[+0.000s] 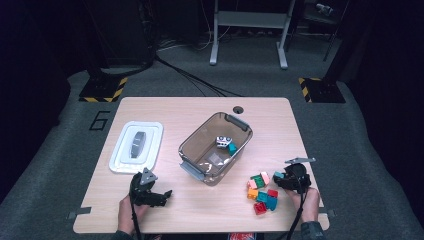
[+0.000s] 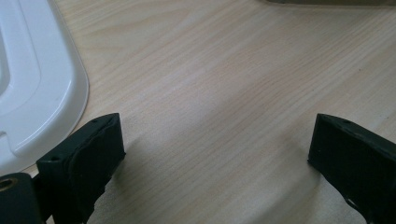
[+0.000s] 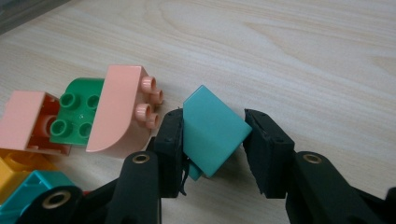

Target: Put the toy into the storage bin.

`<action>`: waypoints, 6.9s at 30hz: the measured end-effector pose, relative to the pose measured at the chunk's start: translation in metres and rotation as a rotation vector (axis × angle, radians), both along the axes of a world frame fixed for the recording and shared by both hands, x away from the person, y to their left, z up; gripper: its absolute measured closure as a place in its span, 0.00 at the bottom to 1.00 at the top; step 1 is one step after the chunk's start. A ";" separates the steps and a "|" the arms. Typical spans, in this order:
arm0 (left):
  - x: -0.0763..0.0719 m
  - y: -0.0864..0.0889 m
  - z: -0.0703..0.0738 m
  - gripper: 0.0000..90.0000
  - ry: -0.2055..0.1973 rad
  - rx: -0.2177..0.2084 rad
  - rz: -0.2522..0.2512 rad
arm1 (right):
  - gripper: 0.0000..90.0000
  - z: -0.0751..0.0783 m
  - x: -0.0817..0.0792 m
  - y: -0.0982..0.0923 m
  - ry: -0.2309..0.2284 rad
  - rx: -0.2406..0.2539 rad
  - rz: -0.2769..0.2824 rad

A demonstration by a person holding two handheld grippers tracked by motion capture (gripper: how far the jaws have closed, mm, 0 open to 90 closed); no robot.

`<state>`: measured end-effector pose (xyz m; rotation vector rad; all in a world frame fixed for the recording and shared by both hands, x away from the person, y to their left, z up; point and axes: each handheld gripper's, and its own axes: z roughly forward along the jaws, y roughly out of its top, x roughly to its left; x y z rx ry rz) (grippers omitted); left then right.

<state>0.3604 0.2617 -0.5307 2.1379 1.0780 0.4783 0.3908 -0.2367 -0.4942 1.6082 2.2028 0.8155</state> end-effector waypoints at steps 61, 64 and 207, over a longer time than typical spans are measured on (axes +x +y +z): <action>0.000 0.000 0.000 0.04 0.001 -0.008 0.002 | 0.66 0.119 0.048 0.067 -0.242 -0.040 0.136; 0.000 0.000 0.000 0.04 0.002 -0.009 0.003 | 0.66 0.126 0.051 0.073 -0.259 -0.049 0.154; 0.002 0.000 0.000 0.05 -0.006 -0.001 -0.009 | 0.73 0.020 0.019 0.017 -0.055 0.041 0.096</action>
